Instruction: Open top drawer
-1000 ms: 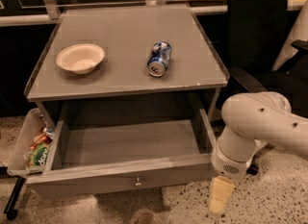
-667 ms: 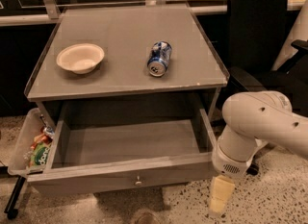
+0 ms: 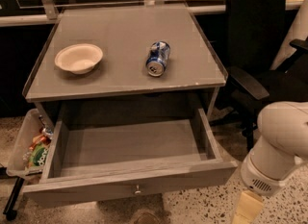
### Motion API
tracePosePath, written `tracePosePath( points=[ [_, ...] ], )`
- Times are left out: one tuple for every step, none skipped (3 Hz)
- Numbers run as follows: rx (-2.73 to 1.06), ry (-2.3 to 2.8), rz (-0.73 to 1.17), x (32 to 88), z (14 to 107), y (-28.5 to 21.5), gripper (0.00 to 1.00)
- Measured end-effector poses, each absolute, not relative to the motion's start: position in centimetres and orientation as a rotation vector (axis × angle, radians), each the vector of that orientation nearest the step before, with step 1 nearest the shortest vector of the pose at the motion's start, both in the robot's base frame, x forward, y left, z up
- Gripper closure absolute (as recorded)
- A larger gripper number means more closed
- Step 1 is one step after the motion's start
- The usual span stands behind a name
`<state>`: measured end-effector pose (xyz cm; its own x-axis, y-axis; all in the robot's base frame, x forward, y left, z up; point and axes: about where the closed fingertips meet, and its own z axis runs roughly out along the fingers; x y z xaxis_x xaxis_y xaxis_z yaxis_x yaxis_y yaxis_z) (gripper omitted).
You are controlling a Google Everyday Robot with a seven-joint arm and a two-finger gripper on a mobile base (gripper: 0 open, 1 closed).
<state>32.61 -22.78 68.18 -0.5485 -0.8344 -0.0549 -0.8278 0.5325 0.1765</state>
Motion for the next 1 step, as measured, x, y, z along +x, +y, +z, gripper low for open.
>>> tracePosePath(
  points=[
    [1.206,-2.827,-0.216,29.75,69.79,-26.19,0.00]
  ],
)
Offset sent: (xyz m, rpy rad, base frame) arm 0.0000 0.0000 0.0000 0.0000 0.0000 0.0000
